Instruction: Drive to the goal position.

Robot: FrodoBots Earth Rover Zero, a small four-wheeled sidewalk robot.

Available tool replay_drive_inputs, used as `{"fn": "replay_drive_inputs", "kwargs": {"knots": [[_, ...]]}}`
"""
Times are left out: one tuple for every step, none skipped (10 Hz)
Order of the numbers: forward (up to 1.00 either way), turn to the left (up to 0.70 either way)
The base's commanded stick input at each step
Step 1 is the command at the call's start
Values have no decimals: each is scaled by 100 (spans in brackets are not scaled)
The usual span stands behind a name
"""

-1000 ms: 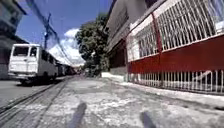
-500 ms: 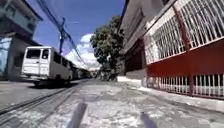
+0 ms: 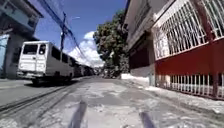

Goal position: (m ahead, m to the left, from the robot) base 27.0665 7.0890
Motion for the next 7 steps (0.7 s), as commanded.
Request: {"fn": "replay_drive_inputs", "kwargs": {"knots": [[100, -40], [100, -37], [100, -22], [100, -1], [100, 2], [100, 1], [100, 0]]}}
